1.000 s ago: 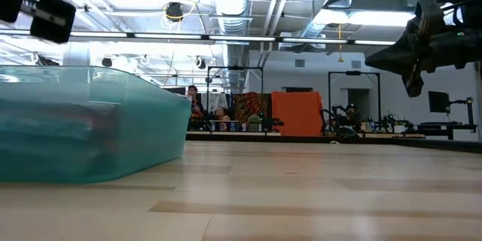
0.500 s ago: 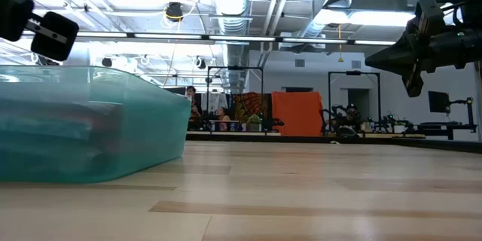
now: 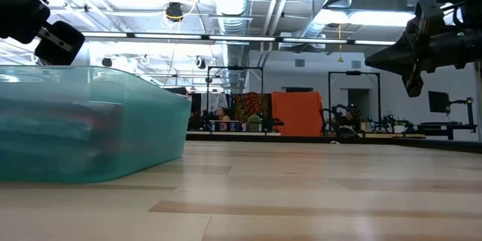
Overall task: Sort popcorn bags into baskets
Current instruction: Return to Home Position
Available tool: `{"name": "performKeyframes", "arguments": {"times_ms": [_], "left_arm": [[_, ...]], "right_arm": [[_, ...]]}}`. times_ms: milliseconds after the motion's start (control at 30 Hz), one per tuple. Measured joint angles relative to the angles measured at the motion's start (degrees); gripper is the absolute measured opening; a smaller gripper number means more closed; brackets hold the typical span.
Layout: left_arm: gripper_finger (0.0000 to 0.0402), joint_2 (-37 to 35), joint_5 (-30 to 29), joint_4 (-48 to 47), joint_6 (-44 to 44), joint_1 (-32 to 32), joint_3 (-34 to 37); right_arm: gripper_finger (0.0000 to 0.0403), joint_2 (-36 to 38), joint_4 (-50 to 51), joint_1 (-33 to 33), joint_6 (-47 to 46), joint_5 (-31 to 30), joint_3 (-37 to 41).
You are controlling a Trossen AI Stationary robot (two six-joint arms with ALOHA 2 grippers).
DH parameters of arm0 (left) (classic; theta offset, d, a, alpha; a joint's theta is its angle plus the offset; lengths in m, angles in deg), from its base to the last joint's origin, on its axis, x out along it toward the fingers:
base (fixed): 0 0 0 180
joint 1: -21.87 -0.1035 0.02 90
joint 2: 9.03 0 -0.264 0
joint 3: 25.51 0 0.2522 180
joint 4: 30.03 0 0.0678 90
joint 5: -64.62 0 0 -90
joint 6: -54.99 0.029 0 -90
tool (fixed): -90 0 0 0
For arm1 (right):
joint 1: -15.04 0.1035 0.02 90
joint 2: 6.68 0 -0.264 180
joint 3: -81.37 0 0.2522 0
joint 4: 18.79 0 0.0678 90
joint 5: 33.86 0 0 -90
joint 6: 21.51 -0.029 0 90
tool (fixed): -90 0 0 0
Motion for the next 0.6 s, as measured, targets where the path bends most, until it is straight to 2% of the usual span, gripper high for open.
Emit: {"name": "performKeyframes", "arguments": {"times_ms": [600], "left_arm": [[0.0000,0.00,-0.02,-0.02,0.86,0.02,0.00]], "right_arm": [[0.0042,-0.01,0.00,0.00,0.02,-0.02,0.00]]}}
